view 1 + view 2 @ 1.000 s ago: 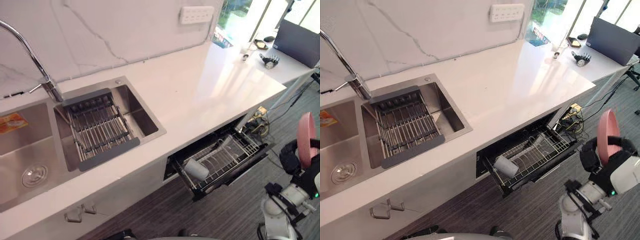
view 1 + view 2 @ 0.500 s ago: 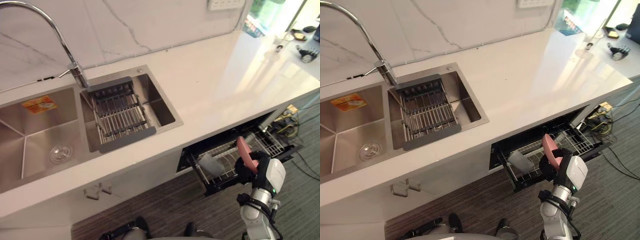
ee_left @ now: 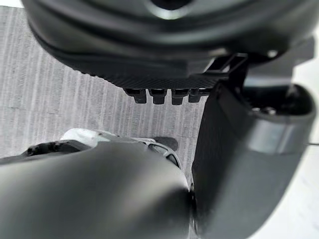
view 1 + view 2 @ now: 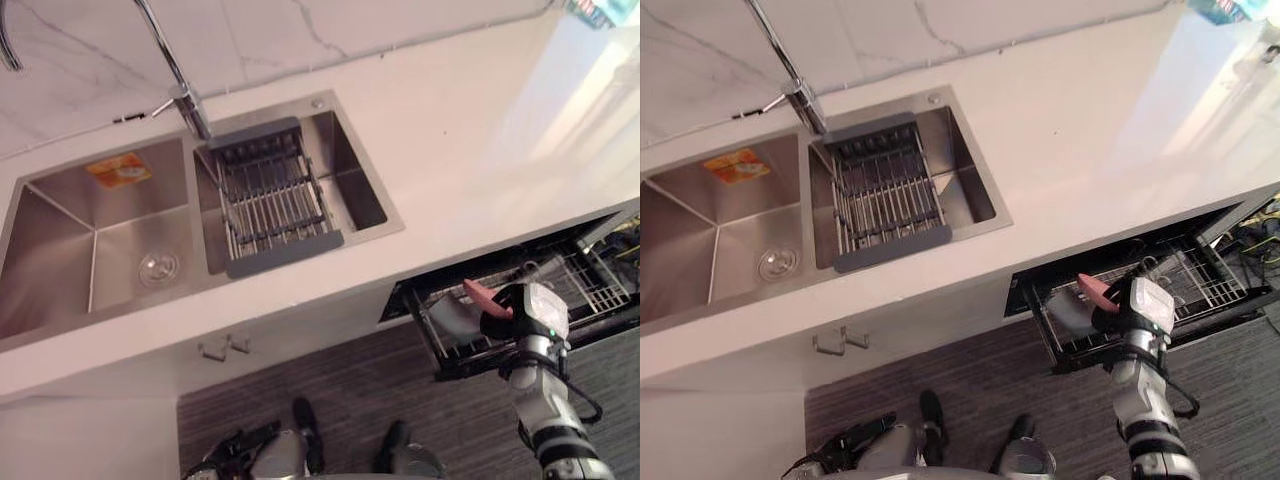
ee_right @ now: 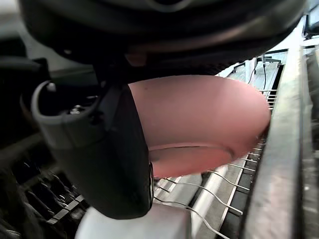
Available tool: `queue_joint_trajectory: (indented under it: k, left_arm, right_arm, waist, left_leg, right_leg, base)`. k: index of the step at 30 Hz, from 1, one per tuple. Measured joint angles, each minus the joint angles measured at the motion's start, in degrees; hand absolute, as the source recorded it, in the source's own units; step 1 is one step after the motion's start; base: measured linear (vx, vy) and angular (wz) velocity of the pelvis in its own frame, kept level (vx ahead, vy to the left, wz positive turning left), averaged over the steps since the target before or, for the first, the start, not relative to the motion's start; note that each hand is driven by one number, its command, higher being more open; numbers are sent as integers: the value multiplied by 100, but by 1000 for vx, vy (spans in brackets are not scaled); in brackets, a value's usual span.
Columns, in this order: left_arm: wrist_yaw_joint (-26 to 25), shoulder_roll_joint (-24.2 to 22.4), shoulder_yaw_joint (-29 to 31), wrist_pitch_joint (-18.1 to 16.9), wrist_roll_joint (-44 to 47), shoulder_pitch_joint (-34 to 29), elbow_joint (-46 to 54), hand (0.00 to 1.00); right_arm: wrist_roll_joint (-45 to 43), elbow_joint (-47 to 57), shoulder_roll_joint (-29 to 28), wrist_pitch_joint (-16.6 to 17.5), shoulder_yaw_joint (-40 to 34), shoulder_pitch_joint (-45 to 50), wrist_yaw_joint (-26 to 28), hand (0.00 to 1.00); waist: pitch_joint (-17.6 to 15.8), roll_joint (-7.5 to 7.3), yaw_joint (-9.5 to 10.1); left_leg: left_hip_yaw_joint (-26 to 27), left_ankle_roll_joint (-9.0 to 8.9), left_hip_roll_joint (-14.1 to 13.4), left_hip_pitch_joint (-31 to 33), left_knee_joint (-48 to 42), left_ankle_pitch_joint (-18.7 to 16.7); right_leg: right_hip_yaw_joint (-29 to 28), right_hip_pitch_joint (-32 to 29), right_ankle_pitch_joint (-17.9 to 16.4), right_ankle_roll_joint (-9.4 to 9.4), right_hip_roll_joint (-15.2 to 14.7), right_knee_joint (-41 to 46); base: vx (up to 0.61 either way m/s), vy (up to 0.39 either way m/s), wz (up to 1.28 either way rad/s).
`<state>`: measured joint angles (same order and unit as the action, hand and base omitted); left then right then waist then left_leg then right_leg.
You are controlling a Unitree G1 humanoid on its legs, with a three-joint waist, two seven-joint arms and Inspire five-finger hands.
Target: Walk over to the sink, pick up the cup, carry it to the dishwasher, place the cup inside the dishwasher, then close the dishwasher door
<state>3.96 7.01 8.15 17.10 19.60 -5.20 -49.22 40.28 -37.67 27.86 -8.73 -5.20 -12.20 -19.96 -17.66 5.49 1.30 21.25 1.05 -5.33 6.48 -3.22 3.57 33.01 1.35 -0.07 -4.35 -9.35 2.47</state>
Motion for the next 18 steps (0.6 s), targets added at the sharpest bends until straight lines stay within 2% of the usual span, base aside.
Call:
queue_joint_trajectory:
  k: [3, 7, 10, 11, 13, 15, 18]
  left_arm:
    - [80, 65, -82, -5, 261, 194, -1, 100]
    - [172, 114, -87, -38, 419, 449, 3, 100]
    - [135, 161, -216, -43, 490, 592, 2, 100]
    - [106, 163, -273, -43, 531, 622, -5, 100]
    - [-22, 166, -440, -38, 657, 720, -12, 100]
    - [-111, 178, -579, -19, 756, 799, -22, 100]
    - [-166, 171, -635, 26, 877, 903, -105, 100]
  right_arm:
    - [20, -320, 257, -427, 10, -486, -148, 0]
    - [-81, -534, 544, -772, 10, -1110, -575, 0]
    - [-328, -731, 657, -1002, 42, -1550, -984, 0]
    - [-381, -792, 682, -1059, 60, -1633, -1090, 100]
    - [-690, -895, 735, -1271, 105, -1951, -1410, 100]
    - [-741, -893, 779, -1330, 118, -2109, -1627, 100]
    - [-866, -884, 824, -1203, 144, -2245, -1921, 100]
  waist:
    - [-297, 127, 70]
    - [-731, 225, 65]
    - [-825, 259, 67]
    - [-831, 269, 66]
    - [-855, 315, 84]
    - [-872, 338, 108]
    - [-881, 354, 119]
  left_leg:
    - [-35, 48, 10, 274, -62, 39]
    - [-127, 105, 42, 570, -118, 88]
    - [-189, 119, 107, 797, -152, 131]
    - [-211, 119, 117, 844, -168, 132]
    - [-331, 122, 107, 958, -189, 134]
    - [-344, 122, 110, 1007, -189, 134]
    - [-370, 119, 140, 1096, -243, 136]
  right_leg:
    - [9, -263, 29, 26, -31, 65]
    - [6, -529, 112, 37, -30, 60]
    - [36, -702, 143, 38, -51, 42]
    - [43, -733, 146, 37, -56, 35]
    - [54, -820, 153, 37, -64, 29]
    - [52, -867, 154, 38, -64, 29]
    - [24, -925, 177, 51, -55, -4]
  base:
    - [-21, 58, 5]
    - [14, 31, 0]
    - [49, 26, 6]
    - [58, 26, 10]
    - [47, 15, 8]
    - [13, 5, 2]
    - [8, 24, -2]
